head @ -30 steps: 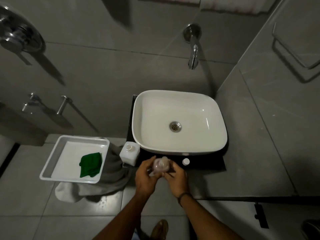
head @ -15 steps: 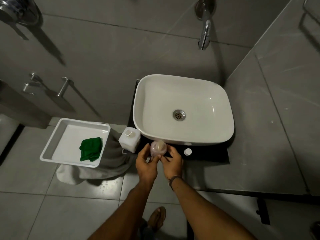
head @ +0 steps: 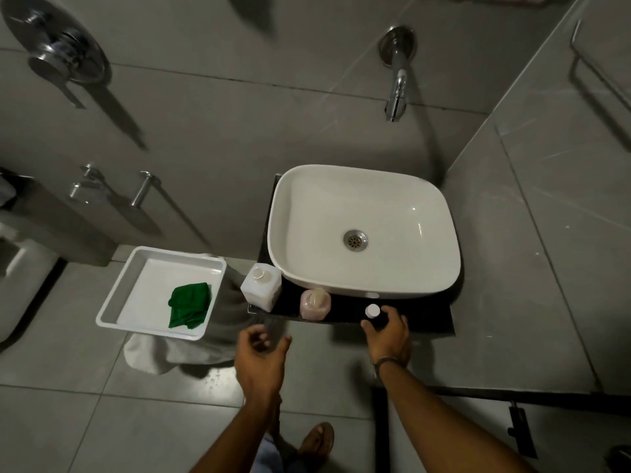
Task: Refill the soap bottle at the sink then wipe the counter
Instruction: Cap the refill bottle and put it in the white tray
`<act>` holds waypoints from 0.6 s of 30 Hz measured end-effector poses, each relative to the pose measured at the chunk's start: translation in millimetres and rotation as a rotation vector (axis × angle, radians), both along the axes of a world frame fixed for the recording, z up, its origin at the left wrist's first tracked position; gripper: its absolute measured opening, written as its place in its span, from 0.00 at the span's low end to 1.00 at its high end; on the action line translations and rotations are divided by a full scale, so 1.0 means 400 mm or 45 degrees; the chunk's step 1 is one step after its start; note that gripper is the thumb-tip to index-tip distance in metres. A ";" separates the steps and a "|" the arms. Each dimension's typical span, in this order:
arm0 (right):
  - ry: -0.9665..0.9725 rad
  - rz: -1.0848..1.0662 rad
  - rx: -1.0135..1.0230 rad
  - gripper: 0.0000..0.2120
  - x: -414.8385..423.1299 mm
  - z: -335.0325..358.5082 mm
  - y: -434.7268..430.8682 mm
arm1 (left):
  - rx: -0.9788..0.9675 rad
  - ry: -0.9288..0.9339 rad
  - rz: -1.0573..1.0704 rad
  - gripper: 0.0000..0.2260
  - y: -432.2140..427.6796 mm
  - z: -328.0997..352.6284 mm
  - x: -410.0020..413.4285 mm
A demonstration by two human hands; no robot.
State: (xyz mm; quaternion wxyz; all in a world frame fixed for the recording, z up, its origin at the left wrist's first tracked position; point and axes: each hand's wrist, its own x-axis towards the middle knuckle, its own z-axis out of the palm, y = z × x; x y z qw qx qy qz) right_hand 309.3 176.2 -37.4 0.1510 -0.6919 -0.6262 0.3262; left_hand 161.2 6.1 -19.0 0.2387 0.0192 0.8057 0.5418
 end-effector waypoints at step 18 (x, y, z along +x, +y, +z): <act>0.078 0.033 -0.009 0.13 -0.014 0.108 -0.015 | 0.069 0.152 -0.311 0.38 0.078 0.005 -0.259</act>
